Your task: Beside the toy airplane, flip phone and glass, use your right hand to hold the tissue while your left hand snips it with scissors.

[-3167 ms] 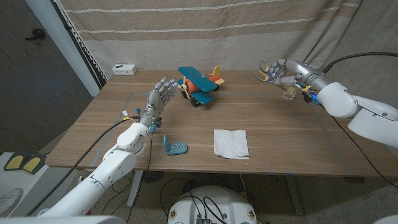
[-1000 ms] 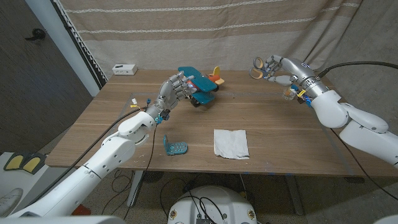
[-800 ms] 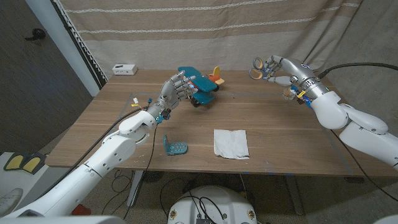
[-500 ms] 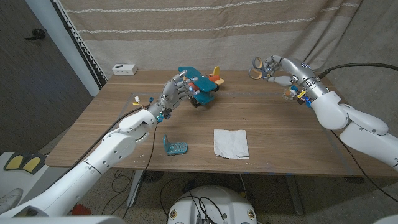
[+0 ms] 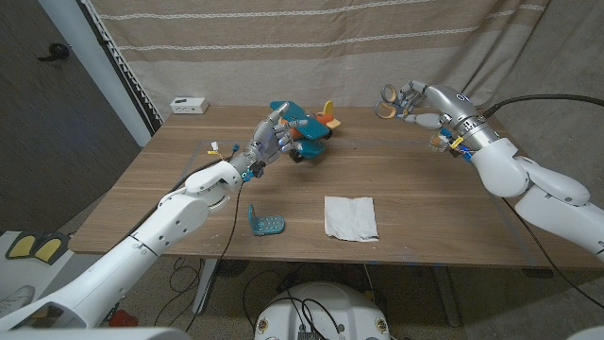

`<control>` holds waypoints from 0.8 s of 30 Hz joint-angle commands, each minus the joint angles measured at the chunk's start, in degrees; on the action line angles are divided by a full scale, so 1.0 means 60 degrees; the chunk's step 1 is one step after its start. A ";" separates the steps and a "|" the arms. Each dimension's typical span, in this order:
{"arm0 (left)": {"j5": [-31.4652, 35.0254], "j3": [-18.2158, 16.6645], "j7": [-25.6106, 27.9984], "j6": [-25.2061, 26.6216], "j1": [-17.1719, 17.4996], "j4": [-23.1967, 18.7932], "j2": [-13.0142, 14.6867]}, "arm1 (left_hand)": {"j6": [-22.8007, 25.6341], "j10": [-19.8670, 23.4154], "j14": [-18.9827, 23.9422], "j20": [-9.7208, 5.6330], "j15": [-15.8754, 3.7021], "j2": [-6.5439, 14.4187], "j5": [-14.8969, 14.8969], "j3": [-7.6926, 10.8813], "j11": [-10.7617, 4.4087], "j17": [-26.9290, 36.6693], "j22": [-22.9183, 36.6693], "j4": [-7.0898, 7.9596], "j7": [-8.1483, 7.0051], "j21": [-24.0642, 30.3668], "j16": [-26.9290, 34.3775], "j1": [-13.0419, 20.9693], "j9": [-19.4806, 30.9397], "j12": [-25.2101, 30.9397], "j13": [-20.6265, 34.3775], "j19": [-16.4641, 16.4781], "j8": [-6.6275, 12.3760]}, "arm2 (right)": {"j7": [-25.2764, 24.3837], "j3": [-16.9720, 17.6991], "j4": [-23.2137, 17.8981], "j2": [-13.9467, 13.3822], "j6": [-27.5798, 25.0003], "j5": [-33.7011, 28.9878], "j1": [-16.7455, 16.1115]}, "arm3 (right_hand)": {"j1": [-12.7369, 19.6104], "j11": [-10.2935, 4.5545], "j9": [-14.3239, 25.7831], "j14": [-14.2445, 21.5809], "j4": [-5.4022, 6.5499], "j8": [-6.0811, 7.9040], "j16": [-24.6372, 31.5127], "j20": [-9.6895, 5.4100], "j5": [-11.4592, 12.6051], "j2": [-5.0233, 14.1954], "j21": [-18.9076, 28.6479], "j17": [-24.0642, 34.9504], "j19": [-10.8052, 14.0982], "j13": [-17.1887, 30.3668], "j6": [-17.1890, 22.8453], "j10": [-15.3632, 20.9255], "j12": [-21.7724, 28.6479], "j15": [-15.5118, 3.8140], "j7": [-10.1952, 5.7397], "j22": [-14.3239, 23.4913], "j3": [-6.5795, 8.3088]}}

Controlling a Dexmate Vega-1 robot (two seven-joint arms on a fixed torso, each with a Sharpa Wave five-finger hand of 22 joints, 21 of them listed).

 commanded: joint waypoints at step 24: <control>-0.2873 0.0197 -0.2425 0.1905 -0.0994 0.0989 -0.0538 | 0.0898 0.0144 -0.0277 -0.0959 0.0026 0.0073 0.0158 -0.0468 -0.0067 0.0098 -0.0017 -0.0137 0.0430 0.0235 0.2080 0.0272 -0.0058 0.1795 0.1492 0.0244 0.0013 | -0.0366 -0.0295 0.0199 0.0158 0.0497 -0.1198 0.0306 | 0.0683 -0.0519 -0.0037 0.0178 0.0014 0.0093 -0.0051 -0.0983 0.0084 0.0578 0.0298 0.0087 -0.0152 0.1770 0.0027 0.0620 -0.0003 -0.1254 -0.0064 -0.0123 0.0160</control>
